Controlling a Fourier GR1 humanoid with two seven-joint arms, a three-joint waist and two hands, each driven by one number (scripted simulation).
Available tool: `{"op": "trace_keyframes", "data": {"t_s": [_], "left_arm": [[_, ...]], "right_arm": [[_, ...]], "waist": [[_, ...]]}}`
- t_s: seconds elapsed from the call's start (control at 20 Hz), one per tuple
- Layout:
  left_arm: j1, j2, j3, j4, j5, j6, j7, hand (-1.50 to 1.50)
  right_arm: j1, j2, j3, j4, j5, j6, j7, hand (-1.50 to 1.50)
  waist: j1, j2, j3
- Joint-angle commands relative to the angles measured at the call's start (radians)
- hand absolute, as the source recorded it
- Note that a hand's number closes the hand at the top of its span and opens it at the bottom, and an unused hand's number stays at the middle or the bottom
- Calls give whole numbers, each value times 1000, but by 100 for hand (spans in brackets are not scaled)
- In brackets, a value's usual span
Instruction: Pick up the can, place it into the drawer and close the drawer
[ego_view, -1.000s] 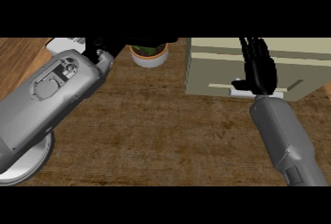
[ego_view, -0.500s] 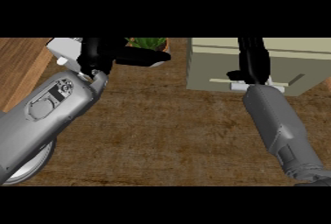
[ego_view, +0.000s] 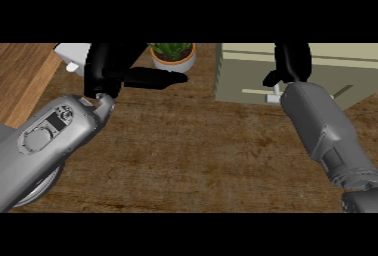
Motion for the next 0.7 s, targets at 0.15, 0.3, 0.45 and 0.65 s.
{"op": "trace_keyframes", "data": {"t_s": [0.15,0.3,0.45,0.65], "left_arm": [[41,31,35,-10,0,-44,-26,-150],[51,45,50,-26,5,-32,-6,-150],[112,17,31,-58,-10,-19,-60,-150],[129,25,21,-68,-27,-3,-42,-150]], "right_arm": [[-79,38,-91,5,-114,-1,-112,-150],[-96,80,-159,-20,-205,35,-182,-150],[-105,91,-212,-21,-262,49,-223,-150],[-102,118,-285,-40,-356,90,-320,-150]], "waist": [[8,12,3],[-1,2,4],[20,8,3],[-1,-2,4]]}}
